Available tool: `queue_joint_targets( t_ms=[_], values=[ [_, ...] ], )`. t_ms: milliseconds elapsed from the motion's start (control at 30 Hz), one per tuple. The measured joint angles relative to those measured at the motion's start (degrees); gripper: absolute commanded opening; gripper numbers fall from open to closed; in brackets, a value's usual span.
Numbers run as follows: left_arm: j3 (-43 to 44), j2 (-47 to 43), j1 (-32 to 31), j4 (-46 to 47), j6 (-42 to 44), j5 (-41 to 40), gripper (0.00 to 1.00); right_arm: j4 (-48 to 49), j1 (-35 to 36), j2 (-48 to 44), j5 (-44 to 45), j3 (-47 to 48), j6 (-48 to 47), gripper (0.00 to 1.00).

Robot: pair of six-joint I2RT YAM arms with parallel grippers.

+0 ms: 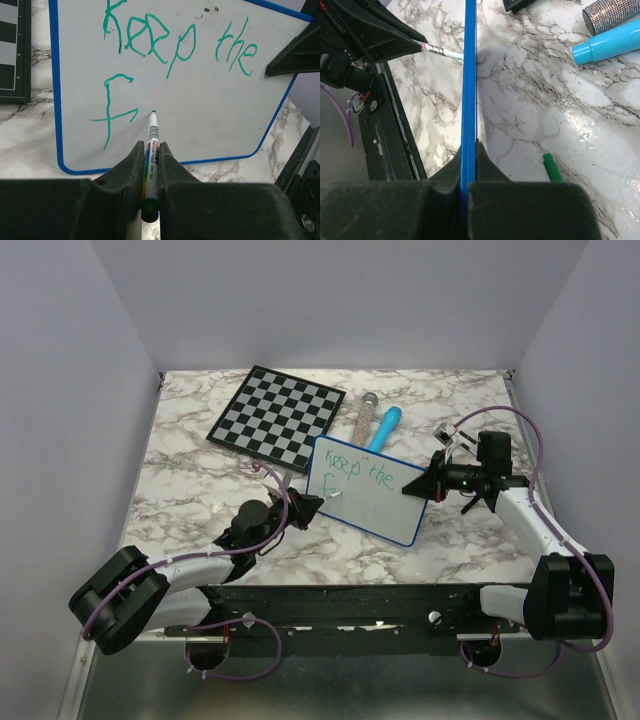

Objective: Write a sentence on the whiteboard

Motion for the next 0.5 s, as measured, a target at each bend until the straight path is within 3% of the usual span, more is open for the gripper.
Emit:
queue_joint_targets(
  t_ms=[500],
  values=[
    [-0.07, -1.90, 1.53, -2.80, 0.00, -0.35, 0.00, 0.02, 0.00, 0.00, 0.02, 0.00, 0.00, 0.01]
  ],
)
